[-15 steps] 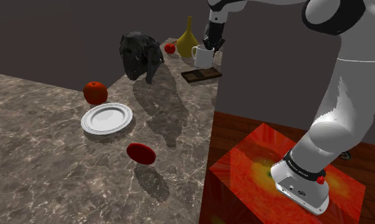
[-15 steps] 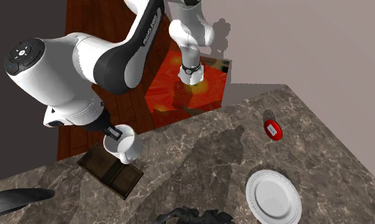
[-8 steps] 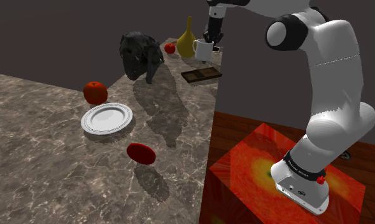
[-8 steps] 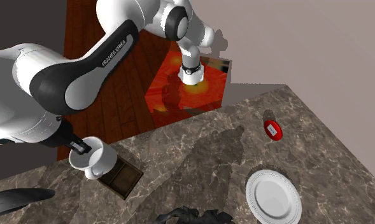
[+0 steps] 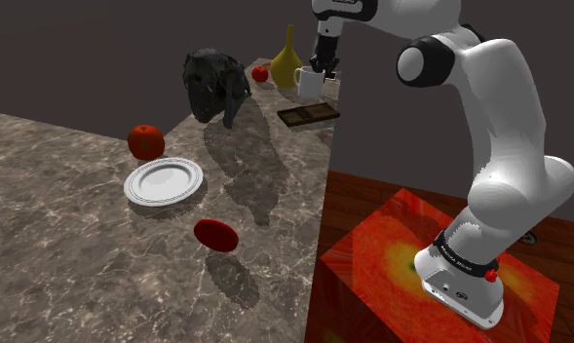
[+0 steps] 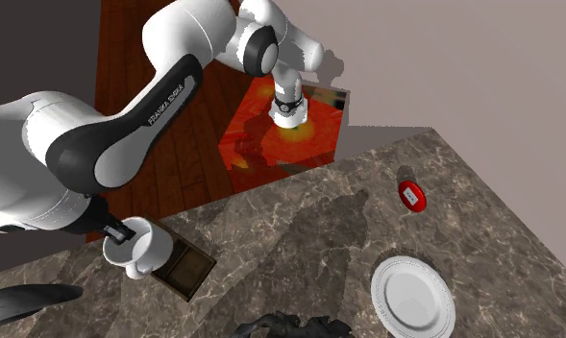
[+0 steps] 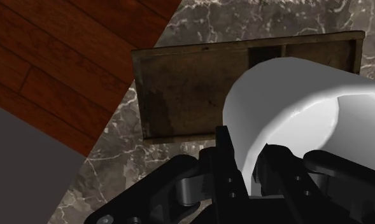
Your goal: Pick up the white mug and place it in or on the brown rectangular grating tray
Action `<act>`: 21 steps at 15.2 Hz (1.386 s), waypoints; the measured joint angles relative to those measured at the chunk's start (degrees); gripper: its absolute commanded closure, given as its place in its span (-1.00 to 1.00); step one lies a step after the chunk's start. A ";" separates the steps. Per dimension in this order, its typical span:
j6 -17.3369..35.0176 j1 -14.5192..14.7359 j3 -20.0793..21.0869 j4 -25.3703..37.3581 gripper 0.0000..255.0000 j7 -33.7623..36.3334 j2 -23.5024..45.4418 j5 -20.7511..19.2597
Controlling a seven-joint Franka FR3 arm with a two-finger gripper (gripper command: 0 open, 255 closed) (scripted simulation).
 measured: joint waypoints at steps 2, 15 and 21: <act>1.86 0.11 -0.03 -2.44 1.00 -0.12 -0.59 -0.01; 9.54 0.58 -0.05 -11.33 1.00 -0.39 -1.79 0.00; 9.55 0.57 -0.05 -11.30 -1.00 -0.40 -1.79 0.00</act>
